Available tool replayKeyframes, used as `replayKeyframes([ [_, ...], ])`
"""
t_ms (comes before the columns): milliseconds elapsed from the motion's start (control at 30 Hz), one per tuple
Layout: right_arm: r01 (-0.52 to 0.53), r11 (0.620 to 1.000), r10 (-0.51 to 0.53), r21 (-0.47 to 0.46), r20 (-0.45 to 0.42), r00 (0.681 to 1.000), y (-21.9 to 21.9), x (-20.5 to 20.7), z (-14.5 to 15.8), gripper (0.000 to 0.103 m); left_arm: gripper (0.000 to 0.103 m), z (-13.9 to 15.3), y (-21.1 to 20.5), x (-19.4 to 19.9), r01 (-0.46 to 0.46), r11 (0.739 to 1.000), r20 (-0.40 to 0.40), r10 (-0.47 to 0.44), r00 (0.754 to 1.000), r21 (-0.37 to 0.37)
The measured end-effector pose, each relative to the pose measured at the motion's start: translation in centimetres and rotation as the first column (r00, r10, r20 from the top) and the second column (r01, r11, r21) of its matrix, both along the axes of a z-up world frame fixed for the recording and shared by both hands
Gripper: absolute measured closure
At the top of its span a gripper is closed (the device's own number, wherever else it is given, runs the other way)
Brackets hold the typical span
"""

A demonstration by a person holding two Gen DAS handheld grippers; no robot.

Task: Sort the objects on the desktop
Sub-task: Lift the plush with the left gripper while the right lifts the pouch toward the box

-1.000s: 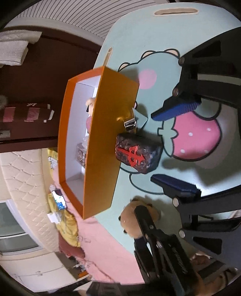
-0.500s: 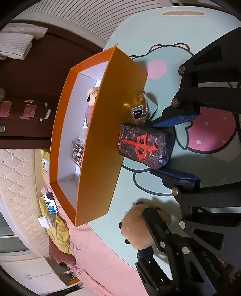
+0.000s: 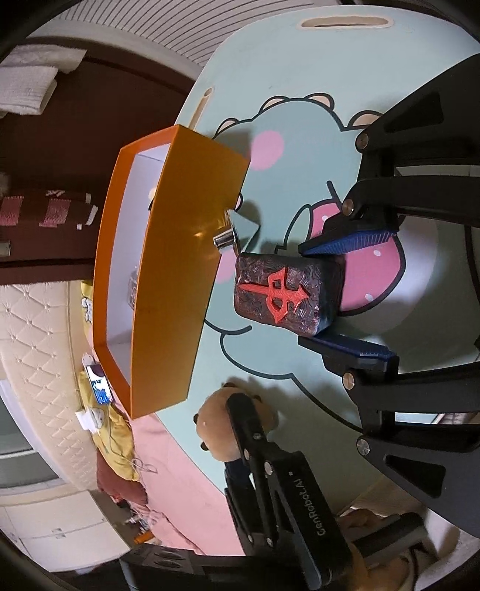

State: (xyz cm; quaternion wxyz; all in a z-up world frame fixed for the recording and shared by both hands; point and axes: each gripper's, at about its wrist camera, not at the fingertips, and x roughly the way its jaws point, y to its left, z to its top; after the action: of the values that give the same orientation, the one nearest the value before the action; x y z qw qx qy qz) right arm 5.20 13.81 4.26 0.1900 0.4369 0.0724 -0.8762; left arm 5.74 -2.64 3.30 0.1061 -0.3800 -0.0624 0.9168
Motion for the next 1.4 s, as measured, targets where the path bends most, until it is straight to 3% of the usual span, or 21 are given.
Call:
replayKeyframes([
  [233, 0.007, 0.998, -0.005, 0.055, -0.033, 0.999, -1.1, -0.1, 0.0, 0.058, 0.064, 0.0, 0.2, -0.1, -0.003, 1.000, -0.001, 0.003, 1.000, -0.004],
  [267, 0.006, 0.998, -0.004, 0.059, -0.034, 0.999, -1.2, -0.2, 0.0, 0.055, 0.064, 0.0, 0.2, -0.1, -0.004, 1.000, -0.002, 0.004, 1.000, -0.005],
  [333, 0.012, 0.998, -0.010, 0.054, -0.042, 0.999, -1.3, -0.3, 0.0, 0.037, 0.064, 0.0, 0.2, 0.0, -0.004, 1.000, -0.002, 0.004, 1.000, -0.005],
  [600, 0.051, 0.999, -0.051, 0.011, -0.051, 0.997, -1.1, -1.7, 0.4, 0.036, 0.064, 0.0, 0.3, -0.1, -0.005, 1.000, -0.001, 0.005, 1.000, -0.007],
  [667, 0.075, 0.997, -0.074, 0.006, -0.021, 0.997, -1.0, -2.2, -0.1, 0.044, 0.064, 0.0, 0.3, -0.1, -0.006, 1.000, -0.001, 0.006, 1.000, -0.008],
  [733, 0.076, 0.997, -0.076, 0.014, -0.025, 0.997, -1.1, -2.0, -0.1, 0.062, 0.064, 0.0, 0.4, -0.2, -0.006, 1.000, -0.001, 0.006, 1.000, -0.011],
  [867, 0.076, 0.997, -0.076, 0.017, -0.021, 0.997, -1.0, -1.8, 0.2, 0.062, 0.064, 0.1, 0.6, -0.2, -0.005, 1.000, 0.005, 0.005, 1.000, -0.015],
  [933, 0.079, 0.997, -0.079, 0.008, -0.019, 0.997, -0.8, -1.6, 0.5, 0.062, 0.071, 0.2, 0.6, -0.3, -0.003, 1.000, 0.011, 0.003, 1.000, -0.009],
  [1133, 0.077, 0.997, -0.077, -0.003, -0.046, 0.996, -0.4, -1.1, 1.2, 0.062, 0.071, 1.0, 1.2, -0.3, -0.002, 0.999, 0.014, 0.003, 1.000, -0.049],
  [1400, 0.089, 0.995, -0.091, -0.040, -0.056, 0.994, 0.5, -1.1, 2.0, 0.062, 0.072, 3.5, 1.1, -0.2, 0.004, 0.999, -0.013, -0.005, 1.000, -0.037],
])
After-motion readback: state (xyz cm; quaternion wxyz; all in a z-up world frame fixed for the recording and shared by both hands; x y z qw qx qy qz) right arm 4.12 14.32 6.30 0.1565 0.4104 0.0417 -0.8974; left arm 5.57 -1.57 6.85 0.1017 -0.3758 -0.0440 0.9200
